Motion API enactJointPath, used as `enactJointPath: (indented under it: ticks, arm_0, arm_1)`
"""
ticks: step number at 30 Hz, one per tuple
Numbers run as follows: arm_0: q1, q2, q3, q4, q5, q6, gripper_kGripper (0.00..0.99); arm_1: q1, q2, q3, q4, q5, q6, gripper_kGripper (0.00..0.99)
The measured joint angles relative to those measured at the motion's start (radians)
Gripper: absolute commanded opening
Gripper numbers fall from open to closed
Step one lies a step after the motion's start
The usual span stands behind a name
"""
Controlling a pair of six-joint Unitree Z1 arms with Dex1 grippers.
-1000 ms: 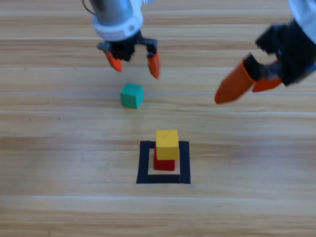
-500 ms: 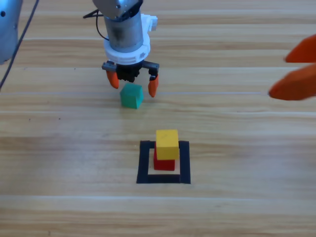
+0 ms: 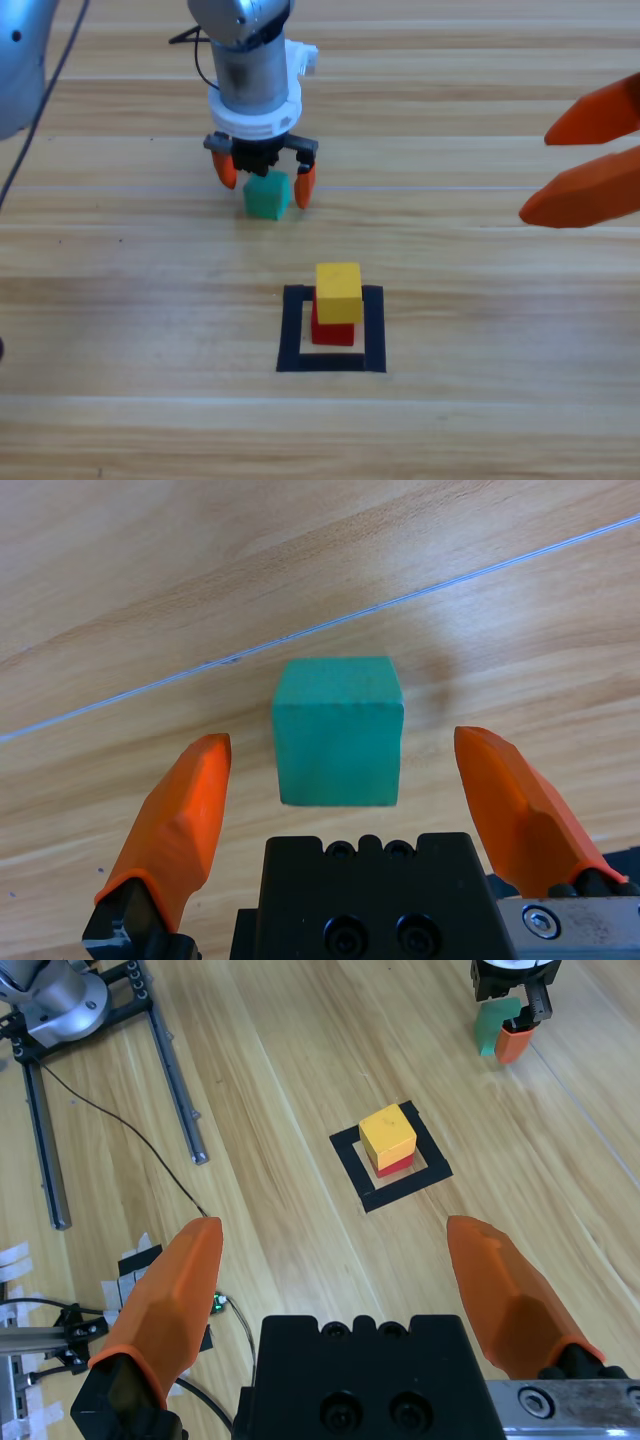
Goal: Stack the blocks in the rectangular block: red at the bottom, yellow in the middle, green on top
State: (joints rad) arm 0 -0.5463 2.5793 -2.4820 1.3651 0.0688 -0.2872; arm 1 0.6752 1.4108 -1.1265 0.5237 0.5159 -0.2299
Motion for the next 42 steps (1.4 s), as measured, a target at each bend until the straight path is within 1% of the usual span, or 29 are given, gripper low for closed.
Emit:
enactJointPath:
  ticks: [3, 5, 6, 10, 11, 12, 13, 15, 17, 23, 26, 29, 31, 35, 42]
  arm_0:
    - [0.0, 0.025, 0.0, 0.0, 0.0, 0.002, 0.925]
    - [0.0, 0.031, -0.004, 0.0, 0.0, 0.003, 0.877]
    - [0.0, 0.031, -0.005, 0.0, 0.0, 0.003, 0.874]
    - [0.0, 0.032, -0.005, 0.0, 0.0, 0.006, 0.689]
    - [0.0, 0.032, -0.005, 0.0, 0.0, 0.006, 0.594]
    - [0.0, 0.032, -0.005, 0.0, 0.0, 0.007, 0.477]
    - [0.0, 0.032, -0.005, 0.0, 0.0, 0.009, 0.388]
    - [0.0, 0.032, -0.005, 0.0, 0.0, 0.011, 0.229]
    - [0.0, 0.032, -0.008, 0.0, 0.0, 0.012, 0.1]
    - [0.0, 0.031, -0.025, 0.005, -0.003, 0.013, 0.061]
    - [0.0, 0.01, -0.028, 0.021, -0.016, 0.008, 0.037]
    - [0.0, -0.044, -0.025, 0.043, -0.039, -0.009, 0.034]
    - [0.0, -0.108, 0.005, 0.043, -0.054, -0.037, 0.0]
    - [0.0, -0.248, 0.12, 0.044, -0.089, -0.112, 0.0]
    - [-0.013, -0.369, 0.28, 0.045, -0.101, -0.215, 0.0]
  arm_1:
    - [0.001, 0.023, 0.0, -0.002, -0.002, -0.007, 0.989]
    - [0.003, 0.026, 0.0, -0.002, -0.007, -0.011, 0.989]
    - [0.004, 0.026, 0.0, -0.003, -0.007, -0.012, 0.989]
    - [0.005, 0.027, 0.001, -0.007, -0.007, -0.013, 0.989]
    - [0.005, 0.028, 0.002, -0.009, -0.007, -0.013, 0.989]
    - [0.005, 0.03, 0.002, -0.01, -0.007, -0.013, 0.989]
    - [0.006, 0.036, 0.003, -0.011, -0.007, -0.013, 0.989]
    - [0.006, 0.051, 0.004, -0.014, -0.007, -0.013, 0.989]
    - [0.006, 0.059, 0.006, -0.015, -0.007, -0.013, 0.989]
    - [0.008, 0.061, 0.009, -0.018, -0.007, -0.013, 0.986]
    - [0.008, 0.061, 0.01, -0.018, -0.007, -0.016, 0.986]
    - [0.008, 0.061, 0.011, -0.018, -0.007, -0.017, 0.986]
    - [0.008, 0.061, 0.011, -0.018, -0.007, -0.019, 0.986]
    - [0.008, 0.061, 0.012, -0.018, -0.007, -0.019, 0.986]
    - [0.008, 0.061, 0.016, -0.018, -0.007, -0.019, 0.986]
